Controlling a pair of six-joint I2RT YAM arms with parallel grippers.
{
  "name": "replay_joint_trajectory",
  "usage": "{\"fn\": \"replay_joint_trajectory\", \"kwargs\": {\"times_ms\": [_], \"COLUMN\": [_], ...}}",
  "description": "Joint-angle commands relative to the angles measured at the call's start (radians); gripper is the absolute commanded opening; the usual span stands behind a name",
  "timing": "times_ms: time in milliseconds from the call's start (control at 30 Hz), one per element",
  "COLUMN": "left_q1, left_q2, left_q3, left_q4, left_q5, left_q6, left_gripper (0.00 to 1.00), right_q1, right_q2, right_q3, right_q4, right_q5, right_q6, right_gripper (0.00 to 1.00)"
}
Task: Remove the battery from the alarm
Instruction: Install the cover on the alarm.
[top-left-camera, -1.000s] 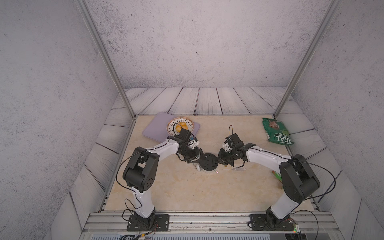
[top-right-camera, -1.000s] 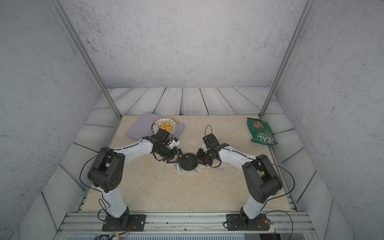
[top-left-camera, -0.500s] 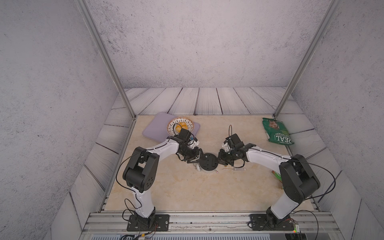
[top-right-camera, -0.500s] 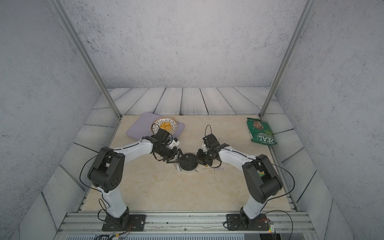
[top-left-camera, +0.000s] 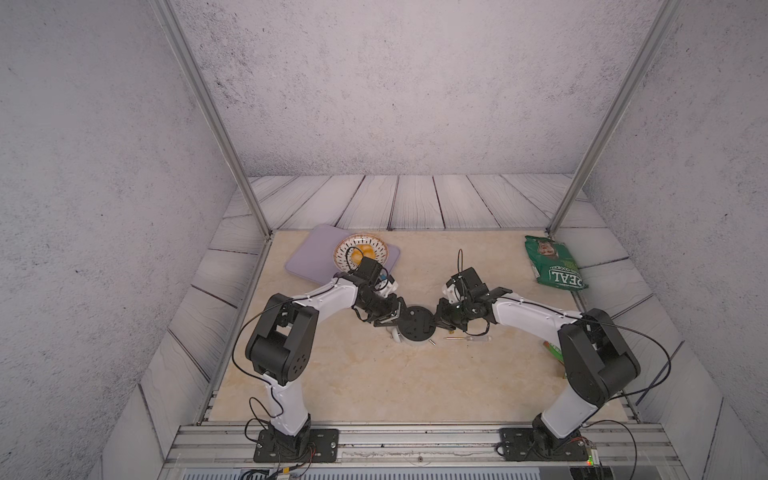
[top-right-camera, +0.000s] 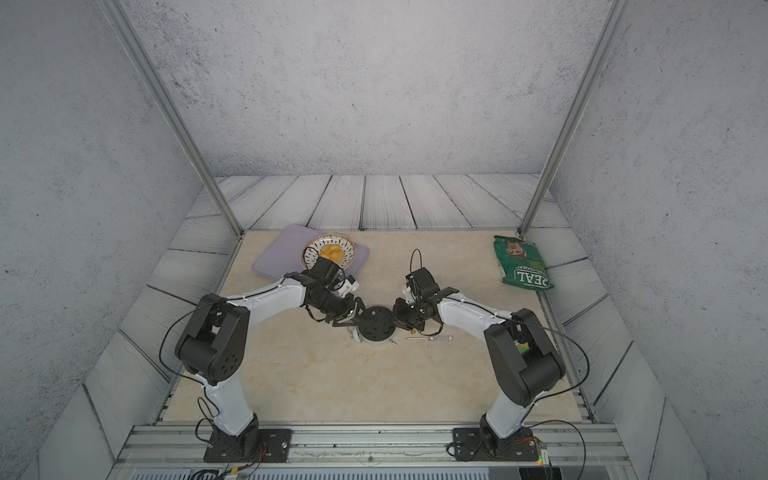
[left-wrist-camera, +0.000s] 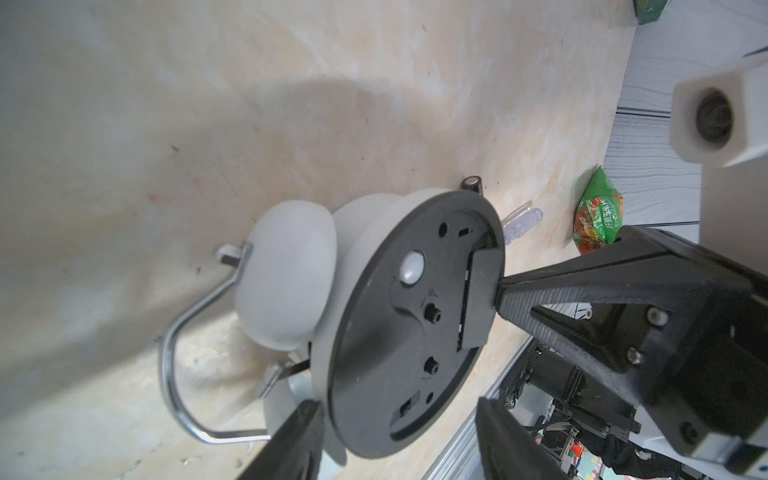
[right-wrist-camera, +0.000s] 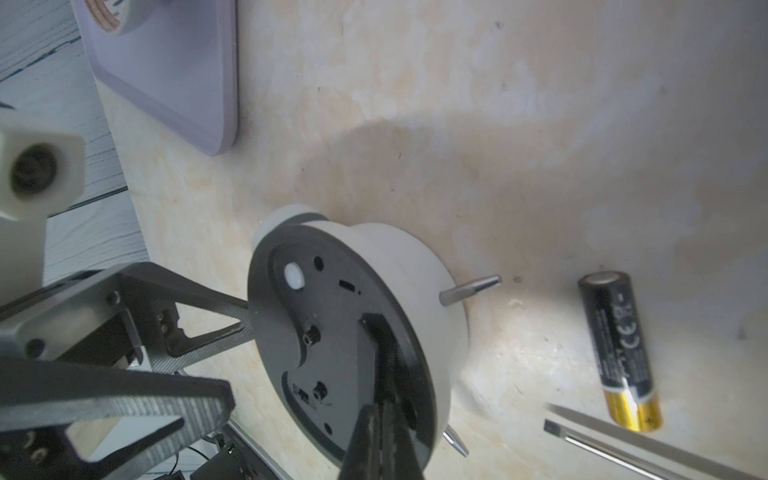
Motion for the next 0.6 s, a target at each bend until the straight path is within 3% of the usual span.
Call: {"fn": "replay_joint_trajectory", "kwargs": {"times_ms": [0,567], "left_q1": [-0.015,-0.015], "left_q2": [0.002,-0.008], "left_q3": [-0.009,-0.012], "left_q4": [0.002,0.005], "left_q5": [0.031,0.031], "left_q6": [0.004,0.002], "left_gripper": [0.64,0.64], "right_q1": [0.005,-0.026], "right_q2": [-0.022,-0.046], "right_q3": [-0.004,-0.036], "right_q4": [-0.024,-0.006], "right_q5": [0.018,0.018], "right_q6": [-0.027,0.025], "right_gripper": [0.00,0.00]}}
